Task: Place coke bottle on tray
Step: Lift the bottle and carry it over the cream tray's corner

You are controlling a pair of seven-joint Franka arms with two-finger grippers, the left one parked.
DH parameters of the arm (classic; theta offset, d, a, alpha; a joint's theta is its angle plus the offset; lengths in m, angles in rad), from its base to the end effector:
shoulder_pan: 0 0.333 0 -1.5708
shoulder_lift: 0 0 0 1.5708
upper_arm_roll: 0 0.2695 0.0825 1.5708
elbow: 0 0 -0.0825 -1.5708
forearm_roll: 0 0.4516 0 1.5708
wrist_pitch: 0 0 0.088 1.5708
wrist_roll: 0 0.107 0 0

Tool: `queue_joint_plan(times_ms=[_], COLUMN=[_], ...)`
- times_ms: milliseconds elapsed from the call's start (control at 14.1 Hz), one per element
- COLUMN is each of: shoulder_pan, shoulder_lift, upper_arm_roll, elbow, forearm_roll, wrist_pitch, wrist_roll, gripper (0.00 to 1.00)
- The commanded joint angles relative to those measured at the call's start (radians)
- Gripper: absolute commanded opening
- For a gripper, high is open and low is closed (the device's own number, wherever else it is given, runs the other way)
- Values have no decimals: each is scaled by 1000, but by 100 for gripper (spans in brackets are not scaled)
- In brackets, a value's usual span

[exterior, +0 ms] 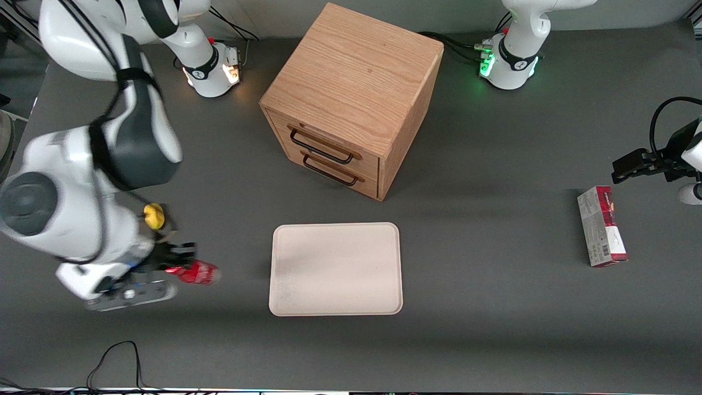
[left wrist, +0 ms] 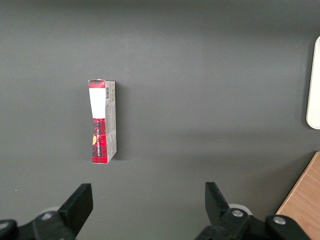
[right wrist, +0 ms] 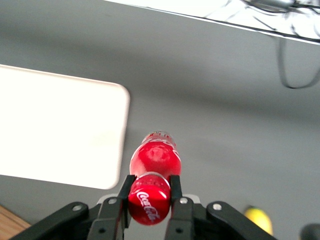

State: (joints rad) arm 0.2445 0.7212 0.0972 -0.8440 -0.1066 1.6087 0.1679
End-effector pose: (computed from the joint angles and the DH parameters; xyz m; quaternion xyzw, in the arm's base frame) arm 0.7502 0.2261 0.4643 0.9967 0.0748 0.0273 0.0151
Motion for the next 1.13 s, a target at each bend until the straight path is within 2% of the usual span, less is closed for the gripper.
queue_joint_plan(times_ms=[0, 283, 495, 636, 848, 919, 990, 1061], shoulder_pan=[-40, -21, -14, -14, -14, -14, -14, -14], shoulder_lift=[61, 156, 179, 179, 184, 185, 185, 185], upper_arm_roll=[114, 139, 141, 141, 141, 141, 141, 139], elbow=[13, -32, -119, -150, -153, -153, -155, -165], forearm_roll=[-53, -58, -113, -114, -111, -111, -113, -114], wrist_pitch=[92, 293, 439, 467, 467, 467, 467, 470], wrist_roll=[84, 133, 139, 140, 143, 145, 142, 142], gripper=[0, 0, 5, 5, 12, 31, 97, 100])
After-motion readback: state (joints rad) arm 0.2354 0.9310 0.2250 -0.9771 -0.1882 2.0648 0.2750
